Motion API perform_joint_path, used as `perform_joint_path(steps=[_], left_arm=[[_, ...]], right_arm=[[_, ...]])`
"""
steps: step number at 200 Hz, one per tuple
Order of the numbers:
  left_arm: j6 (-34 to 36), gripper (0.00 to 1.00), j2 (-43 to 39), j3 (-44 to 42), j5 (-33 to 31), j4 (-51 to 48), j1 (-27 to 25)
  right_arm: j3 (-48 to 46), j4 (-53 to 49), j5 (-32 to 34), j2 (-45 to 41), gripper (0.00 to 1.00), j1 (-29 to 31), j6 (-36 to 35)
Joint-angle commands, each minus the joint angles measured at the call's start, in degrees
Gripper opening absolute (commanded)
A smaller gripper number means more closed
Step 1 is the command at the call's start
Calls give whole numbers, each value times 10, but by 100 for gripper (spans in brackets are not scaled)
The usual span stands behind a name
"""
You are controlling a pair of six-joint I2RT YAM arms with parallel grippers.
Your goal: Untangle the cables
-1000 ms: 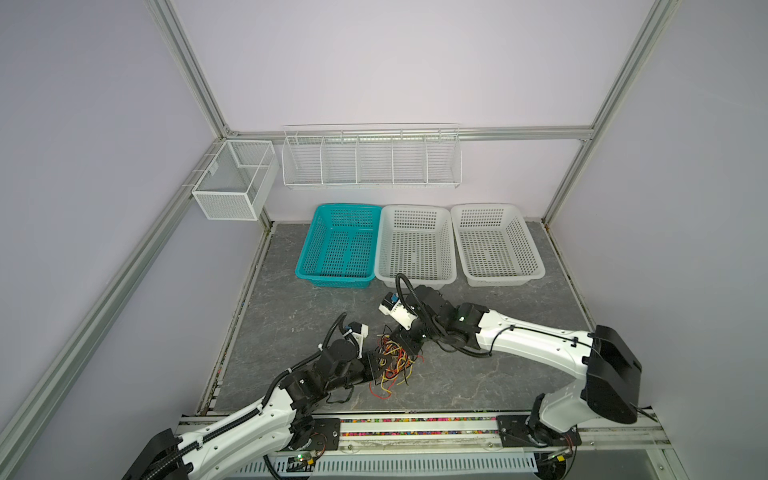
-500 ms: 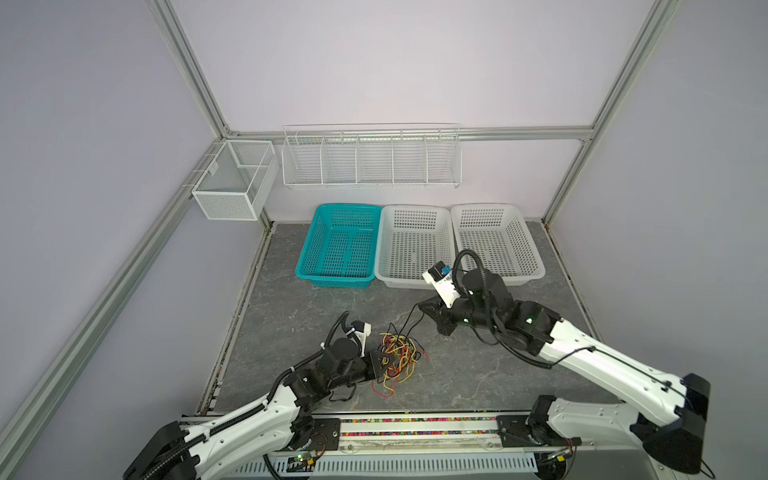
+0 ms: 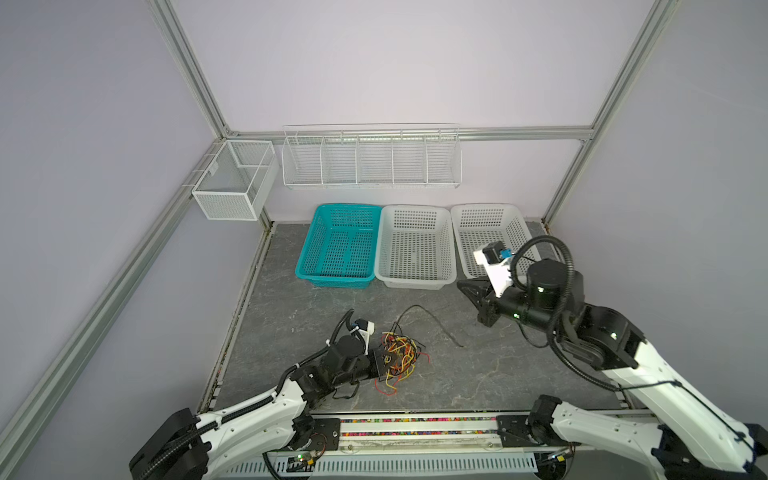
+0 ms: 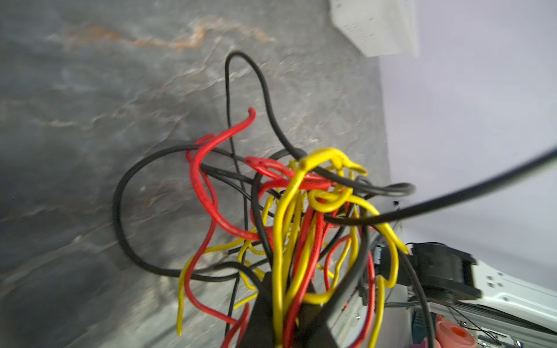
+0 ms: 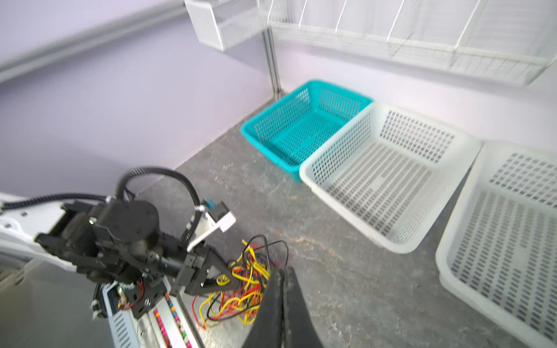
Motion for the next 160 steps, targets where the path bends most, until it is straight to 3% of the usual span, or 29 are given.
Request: perform_joint_path(steps=[1, 22, 43, 67, 103, 160], left_arm=[[3, 0, -2, -1, -8, -21, 1], [4, 0, -7, 6, -7, -22, 1], [3, 0, -11, 17, -4, -25, 1], [-5, 0, -17, 30, 2, -15, 0], [-12, 0, -16, 53, 12, -7, 1], [-16, 0, 1, 69, 36, 23, 0]], right_arm=[[-10, -2, 33, -16, 7, -4, -5], [-56, 4, 20, -31, 7, -5, 8], [-102, 9, -90, -21, 9, -5, 11], [-186, 70, -149, -9, 21, 2, 58], [-277, 168, -150, 23, 38, 29, 109], [-293, 259, -108, 145, 40, 67, 126]])
